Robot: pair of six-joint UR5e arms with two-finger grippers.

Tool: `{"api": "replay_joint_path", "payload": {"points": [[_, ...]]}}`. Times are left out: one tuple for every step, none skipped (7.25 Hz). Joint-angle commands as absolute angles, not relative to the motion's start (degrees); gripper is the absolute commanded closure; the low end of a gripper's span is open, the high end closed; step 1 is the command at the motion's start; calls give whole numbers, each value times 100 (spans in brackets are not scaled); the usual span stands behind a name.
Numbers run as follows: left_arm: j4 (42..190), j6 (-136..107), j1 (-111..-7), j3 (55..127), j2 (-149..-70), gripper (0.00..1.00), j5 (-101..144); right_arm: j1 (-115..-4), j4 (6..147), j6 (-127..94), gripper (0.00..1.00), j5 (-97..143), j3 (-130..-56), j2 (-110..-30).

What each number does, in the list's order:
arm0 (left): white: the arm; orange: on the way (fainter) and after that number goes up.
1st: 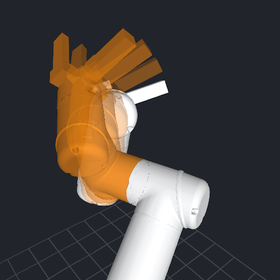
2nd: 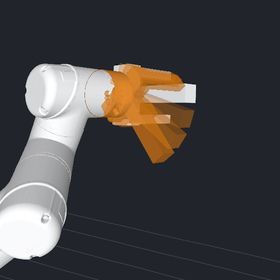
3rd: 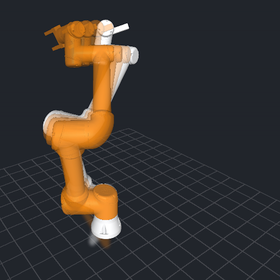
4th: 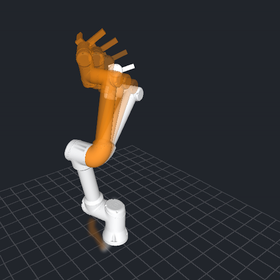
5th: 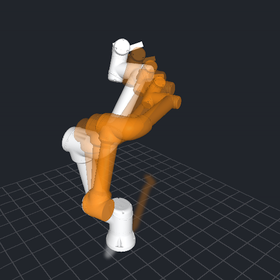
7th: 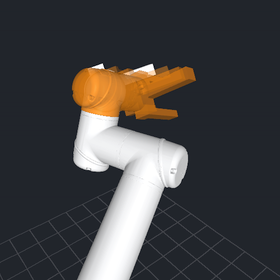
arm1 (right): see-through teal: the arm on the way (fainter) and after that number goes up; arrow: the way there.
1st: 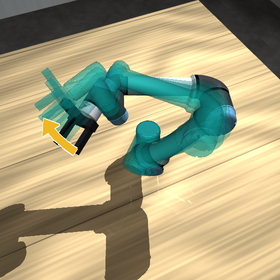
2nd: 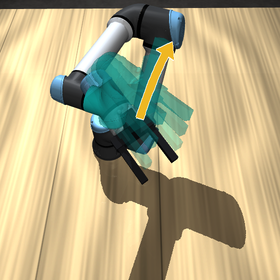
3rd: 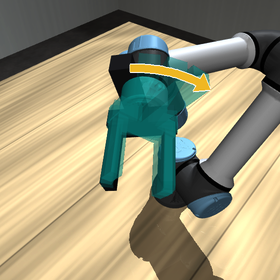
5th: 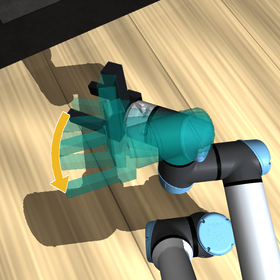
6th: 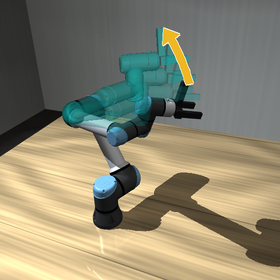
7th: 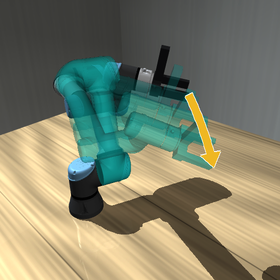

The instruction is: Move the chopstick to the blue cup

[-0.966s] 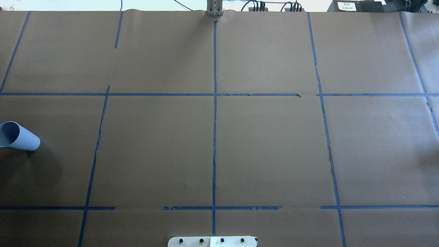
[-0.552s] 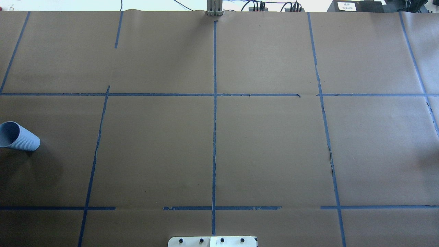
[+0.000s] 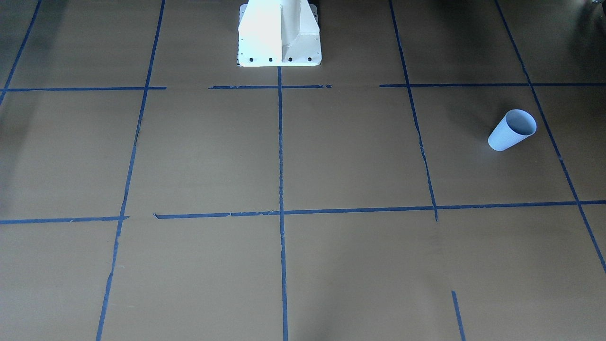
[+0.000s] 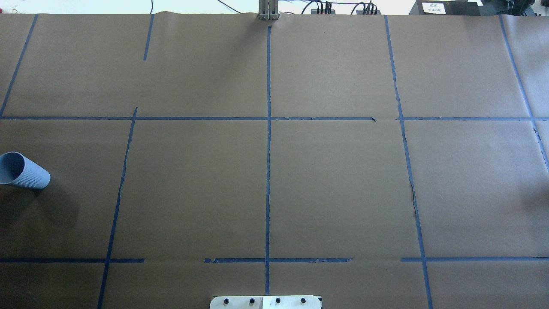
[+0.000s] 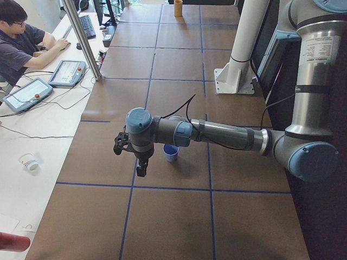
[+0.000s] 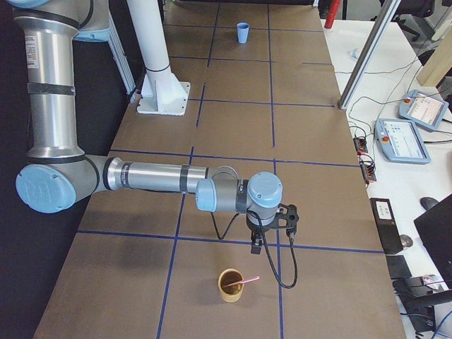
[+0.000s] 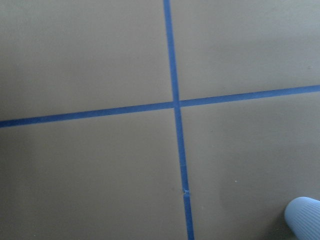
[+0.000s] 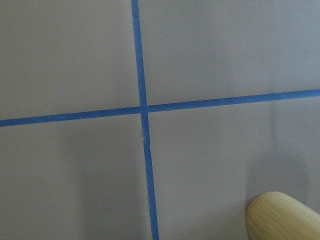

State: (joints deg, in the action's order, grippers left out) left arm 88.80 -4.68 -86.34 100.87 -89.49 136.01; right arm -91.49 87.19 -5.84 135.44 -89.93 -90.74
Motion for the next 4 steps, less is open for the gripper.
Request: {"api": "replay_joint_path", "payload": {"points": [[9042, -1708, -7905, 10677, -8641, 0, 13605, -9149, 8719, -580, 0, 13544, -9000, -9070], [9810, -2227, -7701, 10670, -8266, 0, 13579, -9149, 8719, -589, 0, 13544, -9009, -9062], [10653, -3050, -7438, 10661, -8027, 0, 13562, -9149, 8719, -580, 0, 13544, -9000, -9062], [11244, -3607, -7088, 10644, -7816, 0, 13527, -9149, 8719, -580, 0, 13544, -9000, -9062]]}}
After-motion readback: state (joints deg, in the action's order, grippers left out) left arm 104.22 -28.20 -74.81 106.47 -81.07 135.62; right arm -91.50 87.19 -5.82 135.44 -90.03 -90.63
